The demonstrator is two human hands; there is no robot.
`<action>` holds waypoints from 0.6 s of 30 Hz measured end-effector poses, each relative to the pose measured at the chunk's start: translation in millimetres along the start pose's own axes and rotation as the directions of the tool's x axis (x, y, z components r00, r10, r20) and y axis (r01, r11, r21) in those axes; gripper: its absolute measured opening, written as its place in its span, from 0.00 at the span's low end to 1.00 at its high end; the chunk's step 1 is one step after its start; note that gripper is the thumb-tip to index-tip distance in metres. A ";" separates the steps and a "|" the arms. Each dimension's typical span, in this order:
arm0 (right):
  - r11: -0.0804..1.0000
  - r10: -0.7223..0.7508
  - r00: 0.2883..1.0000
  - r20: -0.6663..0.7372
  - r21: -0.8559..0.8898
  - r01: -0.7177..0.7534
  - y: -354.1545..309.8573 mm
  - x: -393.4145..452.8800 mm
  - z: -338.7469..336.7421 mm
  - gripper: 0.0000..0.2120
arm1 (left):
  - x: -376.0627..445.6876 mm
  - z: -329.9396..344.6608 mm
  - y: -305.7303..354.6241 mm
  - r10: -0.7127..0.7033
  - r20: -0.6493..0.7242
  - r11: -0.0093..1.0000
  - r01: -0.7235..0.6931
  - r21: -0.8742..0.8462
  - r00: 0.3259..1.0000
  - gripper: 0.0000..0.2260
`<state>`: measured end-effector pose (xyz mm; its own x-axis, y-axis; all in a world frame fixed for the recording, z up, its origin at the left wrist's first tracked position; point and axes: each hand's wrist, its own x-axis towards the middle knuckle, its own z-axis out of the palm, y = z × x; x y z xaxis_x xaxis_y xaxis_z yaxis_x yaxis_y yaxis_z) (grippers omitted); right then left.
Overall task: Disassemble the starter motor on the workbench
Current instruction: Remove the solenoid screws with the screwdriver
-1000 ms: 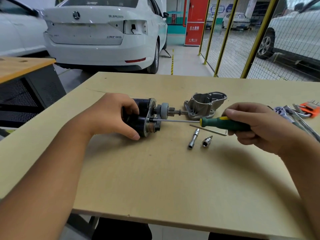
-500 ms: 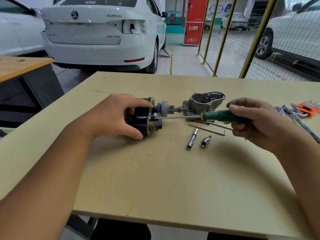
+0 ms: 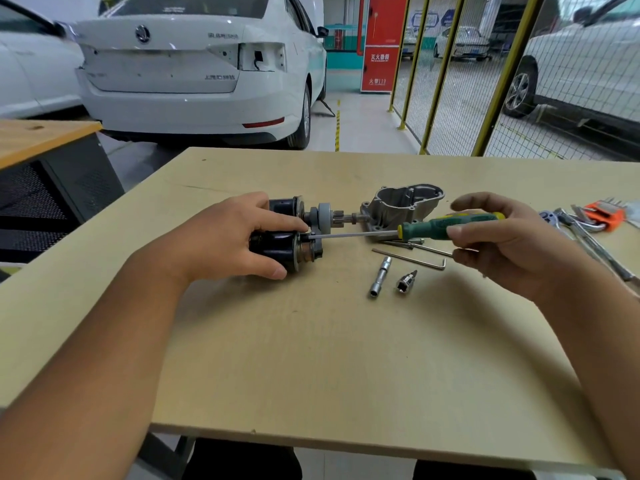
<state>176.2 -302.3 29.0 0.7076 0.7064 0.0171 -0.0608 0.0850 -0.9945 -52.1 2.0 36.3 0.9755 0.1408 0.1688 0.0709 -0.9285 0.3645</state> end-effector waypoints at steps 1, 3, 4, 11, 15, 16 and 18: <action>1.000 0.011 1.000 -0.003 -0.005 -0.011 0.7 -0.2 1.2 0.15 | 0.6 0.0 0.0 0.004 -0.002 1.000 -0.004 0.001 1.000 0.31; 0.996 0.044 0.998 -0.038 -0.076 -0.047 1.0 -1.0 4.0 0.16 | 1.5 0.0 -0.4 0.011 -0.011 1.000 -0.011 -0.003 1.000 0.31; 0.991 0.061 0.996 -0.068 -0.119 -0.069 0.6 -1.2 4.2 0.19 | 1.9 0.3 -0.5 0.011 -0.016 1.000 -0.011 -0.010 1.000 0.31; 1.000 0.020 0.999 0.028 0.016 -0.021 1.5 1.6 -2.7 0.27 | 1.5 1.4 0.0 0.010 -0.048 0.998 -0.013 -0.068 0.999 0.32; 0.979 0.082 0.995 -0.052 -0.184 -0.090 0.4 -2.0 3.0 0.20 | 0.6 2.7 1.1 -0.018 -0.070 0.997 0.013 -0.074 0.997 0.35; 0.968 0.104 0.992 -0.067 -0.223 -0.117 0.2 -2.5 3.8 0.19 | 0.4 2.8 1.0 -0.026 -0.075 0.998 0.021 -0.067 0.997 0.36; 0.974 0.116 0.993 -0.031 -0.194 -0.119 0.4 -2.7 3.1 0.16 | -0.1 2.6 1.4 -0.043 -0.080 0.997 0.038 -0.064 0.996 0.37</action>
<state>172.1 -302.1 28.9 0.7170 0.6897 -0.1012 -0.0072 -0.1378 -0.9904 -51.5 -0.2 34.4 0.9520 0.2072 0.2255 0.0939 -0.8985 0.4289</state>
